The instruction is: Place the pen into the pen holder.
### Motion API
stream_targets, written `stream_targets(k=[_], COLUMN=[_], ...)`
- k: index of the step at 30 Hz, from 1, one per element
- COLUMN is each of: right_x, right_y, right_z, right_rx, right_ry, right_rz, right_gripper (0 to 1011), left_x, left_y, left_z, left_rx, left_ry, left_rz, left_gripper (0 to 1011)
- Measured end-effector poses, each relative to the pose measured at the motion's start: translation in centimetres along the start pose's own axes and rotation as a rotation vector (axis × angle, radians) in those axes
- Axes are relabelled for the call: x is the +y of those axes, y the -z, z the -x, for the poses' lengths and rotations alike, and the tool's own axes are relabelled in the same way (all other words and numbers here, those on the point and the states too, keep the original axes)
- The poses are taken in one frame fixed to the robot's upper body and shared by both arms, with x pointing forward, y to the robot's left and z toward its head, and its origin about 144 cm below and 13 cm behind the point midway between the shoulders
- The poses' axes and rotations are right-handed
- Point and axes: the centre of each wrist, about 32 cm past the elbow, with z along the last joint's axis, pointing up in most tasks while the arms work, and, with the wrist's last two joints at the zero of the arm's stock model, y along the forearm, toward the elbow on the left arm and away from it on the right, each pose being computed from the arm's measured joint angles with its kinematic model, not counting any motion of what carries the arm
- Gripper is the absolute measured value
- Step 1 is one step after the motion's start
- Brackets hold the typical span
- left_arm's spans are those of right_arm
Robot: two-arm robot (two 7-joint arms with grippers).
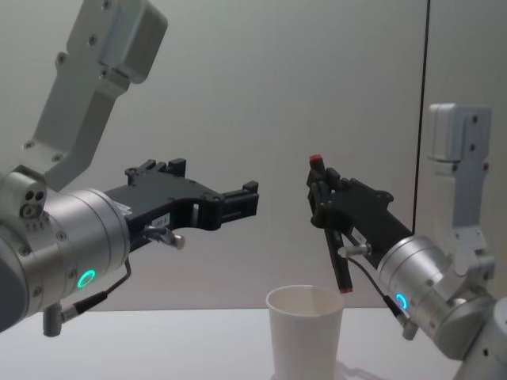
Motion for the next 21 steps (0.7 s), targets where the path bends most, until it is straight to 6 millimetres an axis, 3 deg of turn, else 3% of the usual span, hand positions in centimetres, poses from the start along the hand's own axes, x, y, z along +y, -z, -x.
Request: stream_targets(k=[21], right_x=[0.1], right_y=[1.8], right_z=[1.1], right_rx=[0.019], right_ry=[0.000], right_rz=[-0.018], right_gripper=[173], left_x=[0.0], left_y=[0.0], left_z=[0.0], left_rx=[0.000], left_ry=[0.000], left_rz=[0.000], left_gripper=[1003])
